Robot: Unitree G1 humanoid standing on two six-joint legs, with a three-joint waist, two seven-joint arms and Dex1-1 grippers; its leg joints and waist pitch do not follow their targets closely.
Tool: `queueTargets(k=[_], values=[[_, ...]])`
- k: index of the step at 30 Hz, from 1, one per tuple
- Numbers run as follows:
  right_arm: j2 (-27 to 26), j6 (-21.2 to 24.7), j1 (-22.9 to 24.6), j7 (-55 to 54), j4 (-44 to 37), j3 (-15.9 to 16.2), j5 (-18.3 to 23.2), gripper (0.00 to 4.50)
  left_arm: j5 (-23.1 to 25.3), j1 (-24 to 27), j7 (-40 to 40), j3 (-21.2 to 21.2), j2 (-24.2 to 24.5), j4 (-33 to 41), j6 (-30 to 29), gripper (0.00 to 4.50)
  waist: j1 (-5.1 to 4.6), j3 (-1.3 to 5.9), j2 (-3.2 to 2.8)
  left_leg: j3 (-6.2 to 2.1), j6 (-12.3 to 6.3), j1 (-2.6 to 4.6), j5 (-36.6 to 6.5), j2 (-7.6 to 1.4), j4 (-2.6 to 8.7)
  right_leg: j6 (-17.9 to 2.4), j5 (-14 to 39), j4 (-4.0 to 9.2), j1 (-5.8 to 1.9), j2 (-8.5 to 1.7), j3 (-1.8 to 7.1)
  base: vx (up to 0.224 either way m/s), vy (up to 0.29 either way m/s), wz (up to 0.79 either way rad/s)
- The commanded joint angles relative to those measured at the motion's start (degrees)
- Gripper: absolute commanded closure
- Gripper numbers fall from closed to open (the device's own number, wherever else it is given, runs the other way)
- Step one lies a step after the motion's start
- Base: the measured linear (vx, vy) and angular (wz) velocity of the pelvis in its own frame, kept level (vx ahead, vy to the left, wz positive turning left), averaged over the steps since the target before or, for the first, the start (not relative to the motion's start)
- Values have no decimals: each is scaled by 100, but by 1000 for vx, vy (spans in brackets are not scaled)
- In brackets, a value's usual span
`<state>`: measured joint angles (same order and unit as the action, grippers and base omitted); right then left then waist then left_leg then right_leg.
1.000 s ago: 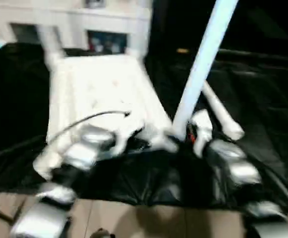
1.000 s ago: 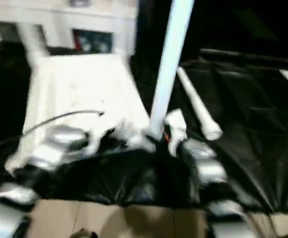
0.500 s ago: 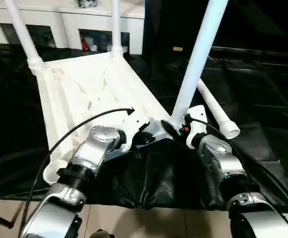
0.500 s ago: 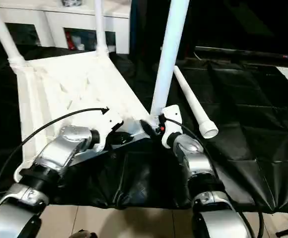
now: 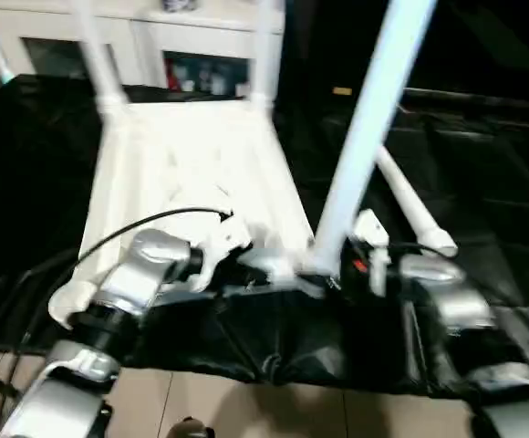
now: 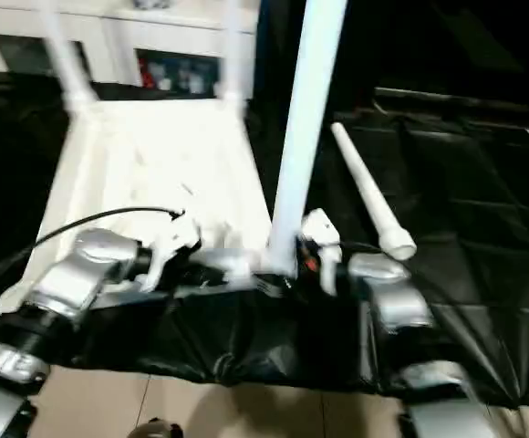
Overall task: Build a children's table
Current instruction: Rotate leg to tighten
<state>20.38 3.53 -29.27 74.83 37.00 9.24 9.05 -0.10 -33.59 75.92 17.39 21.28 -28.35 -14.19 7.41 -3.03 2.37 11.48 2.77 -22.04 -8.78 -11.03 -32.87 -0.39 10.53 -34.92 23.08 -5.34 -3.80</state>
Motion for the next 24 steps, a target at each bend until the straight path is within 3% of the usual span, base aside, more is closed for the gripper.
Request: queueTargets(k=[1, 6, 11, 13, 16, 17, 19, 20, 21, 22, 24], values=[[-16, 67, 66, 425, -147, 381, -121, 89, -231, -166, 309, 131, -108, 103, 173, 450, -1, 360, 0, -94, -184, 152, -1493, -277, 368, -1234, 1297, 415, -228, -342, 246, 0, 0, 0], [23, 129, 101, 492, -271, 467, -144, 131, -189, -180, 476, 150, 4, 14, 314, 450, 42, 359, -9, -102, -79, 177, -1596, -285, 385, -1196, 1444, 423, -208, -343, 249, 0, 0, 0], [-214, 128, 208, 149, -292, 330, -41, 166, -128, -181, 63, 30, -117, -94, 360, 450, 50, 364, 2, -107, -55, 161, -1563, -280, 384, -1183, 1369, 414, -215, -351, 249, 0, 0, 0], [-442, 87, 234, -378, -153, 120, 8, 170, -78, -214, -445, -103, -279, -160, 266, 450, 39, 354, 6, -117, -2, 164, -1688, -275, 397, -1141, 1567, 434, -208, -365, 251, 0, 0, 0], [-809, -27, 118, -1520, 271, -204, -56, 172, -31, -277, -1158, -318, -534, -200, 81, 450, -17, 334, 15, -150, 148, 179, -1927, -260, 415, -982, 2195, 513, -183, -403, 250, 0, 0, 0], [-980, -86, 53, -2124, 483, -335, -121, 173, 28, -310, -1561, -412, -665, -200, -29, 450, -69, 327, -16, -174, 220, 168, -2011, -256, 432, -920, 2376, 523, -187, -403, 239, 0, 0, 0], [-1188, -130, -10, -2742, 702, -458, -171, 173, 88, -337, -2039, -519, -837, -144, -214, 450, -168, 326, -12, -191, 290, 185, -2183, -252, 433, -858, 2600, 554, -169, -400, 224, 0, 0, 0], [-1315, -105, -57, -3139, 821, -528, -202, 173, 122, -351, -2361, -602, -955, -112, -358, 450, -188, 331, -5, -194, 283, 177, -2181, -246, 428, -839, 2617, 556, -174, -398, 223, 0, 0, 0], [-1389, -84, -81, -3385, 885, -571, -222, 174, 142, -355, -2563, -653, -1032, -83, -455, 450, -223, 322, -40, -190, 282, 185, -2197, -241, 428, -842, 2628, 564, -154, -388, 233, 0, 0, 0], [-1496, -67, -114, -3658, 970, -627, -254, 174, 136, -357, -2738, -691, -1130, -42, -544, 450, -251, 326, 2, -185, 216, 180, -2214, -222, 410, -789, 2725, 598, -163, -385, 221, 0, 0, 0], [-1761, -75, -169, -4050, 1138, -673, -343, 174, 171, -354, -3197, -762, -1369, 44, -728, 450, -263, 335, -28, -188, 176, 156, -2086, -234, 417, -801, 2575, 579, -169, -381, 233, 0, 0, 0]])
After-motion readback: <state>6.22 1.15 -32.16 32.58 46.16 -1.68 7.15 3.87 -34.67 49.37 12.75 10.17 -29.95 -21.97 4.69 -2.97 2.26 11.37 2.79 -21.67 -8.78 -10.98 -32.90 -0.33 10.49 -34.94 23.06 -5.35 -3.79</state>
